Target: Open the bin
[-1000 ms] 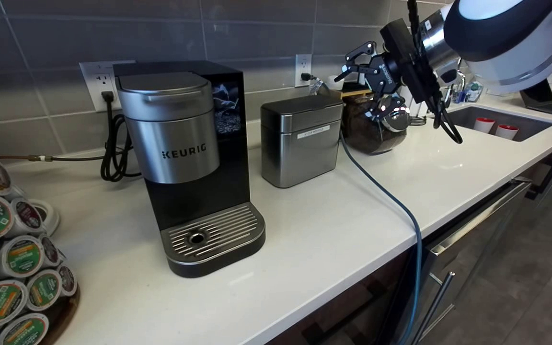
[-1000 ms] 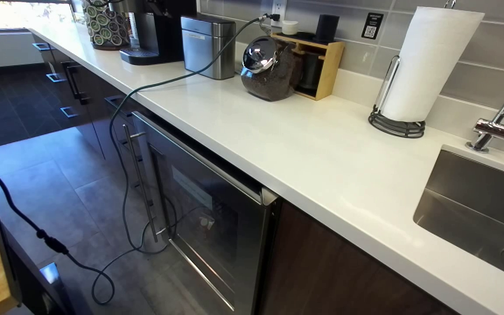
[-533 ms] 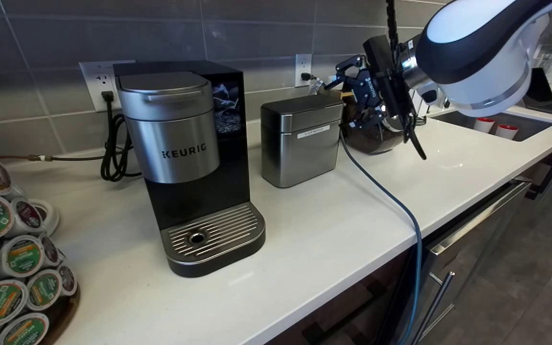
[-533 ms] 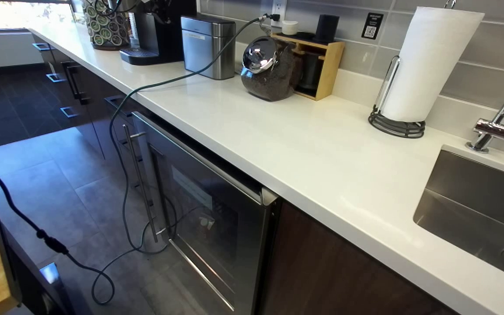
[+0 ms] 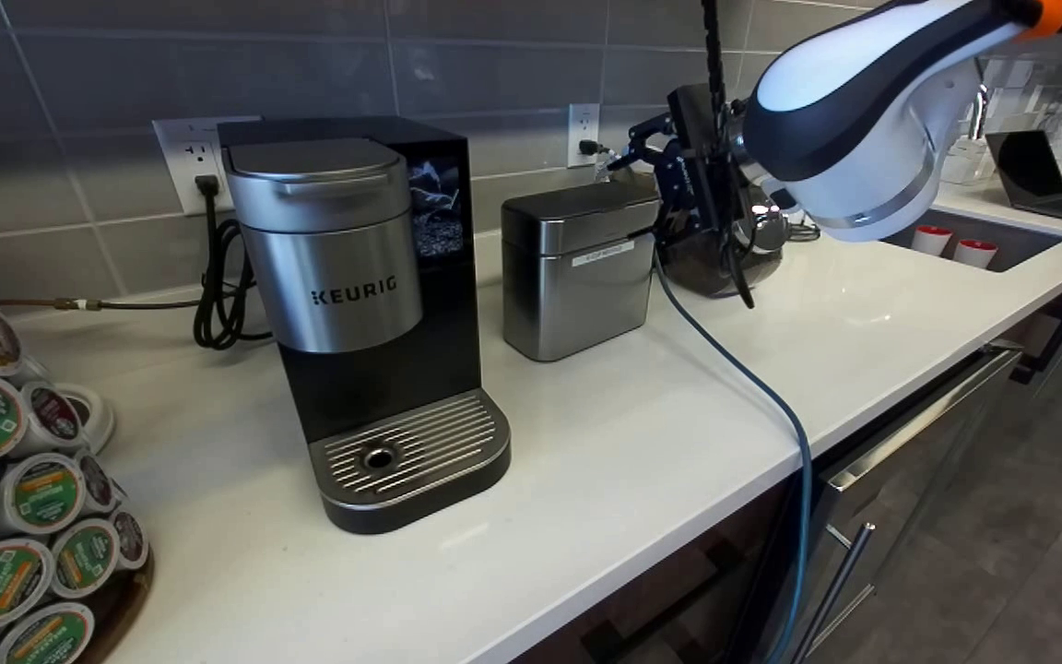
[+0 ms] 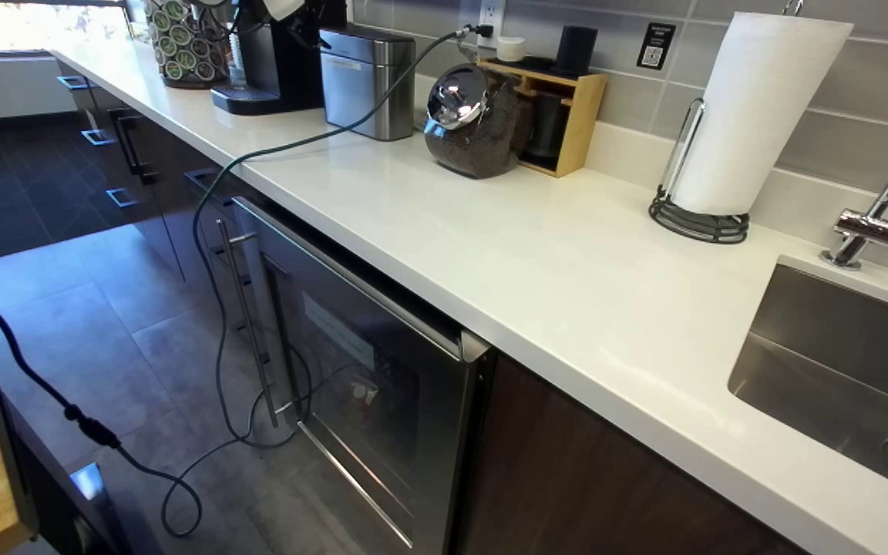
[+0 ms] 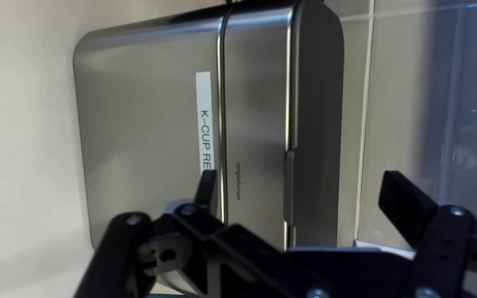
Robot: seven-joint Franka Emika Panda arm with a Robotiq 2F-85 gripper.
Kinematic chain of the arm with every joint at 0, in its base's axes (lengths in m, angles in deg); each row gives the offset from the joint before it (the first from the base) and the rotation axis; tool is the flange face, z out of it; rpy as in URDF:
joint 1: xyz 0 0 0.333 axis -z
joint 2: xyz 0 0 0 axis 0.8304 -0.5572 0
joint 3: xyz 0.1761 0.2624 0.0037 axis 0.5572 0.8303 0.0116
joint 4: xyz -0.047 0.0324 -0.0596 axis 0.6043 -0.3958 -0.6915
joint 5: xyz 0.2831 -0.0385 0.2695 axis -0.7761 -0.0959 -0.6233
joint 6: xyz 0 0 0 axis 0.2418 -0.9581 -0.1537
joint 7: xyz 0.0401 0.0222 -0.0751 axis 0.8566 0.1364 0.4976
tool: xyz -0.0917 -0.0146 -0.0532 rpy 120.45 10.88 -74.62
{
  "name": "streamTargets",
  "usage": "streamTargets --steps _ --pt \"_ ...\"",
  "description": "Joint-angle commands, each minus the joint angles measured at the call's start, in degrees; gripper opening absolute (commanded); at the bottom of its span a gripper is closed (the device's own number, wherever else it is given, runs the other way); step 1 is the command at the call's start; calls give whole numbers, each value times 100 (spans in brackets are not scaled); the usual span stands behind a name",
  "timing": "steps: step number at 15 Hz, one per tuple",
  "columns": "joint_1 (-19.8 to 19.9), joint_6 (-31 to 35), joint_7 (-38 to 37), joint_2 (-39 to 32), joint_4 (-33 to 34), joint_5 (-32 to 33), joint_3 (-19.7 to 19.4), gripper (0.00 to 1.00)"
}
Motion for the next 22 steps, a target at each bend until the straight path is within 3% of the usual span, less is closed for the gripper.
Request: streamTargets --steps 1,10,13,17,22 --pt "-204 93 -57 -290 455 -45 -181 100" --pt "-336 90 -39 -356 1079 -32 -204 100" --pt "-489 -167 2 -68 763 -241 -586 100" --pt "-994 -648 -70 107 470 -317 -1487 100" --pt "-1425 -1116 -408 -19 541 -231 -1991 100"
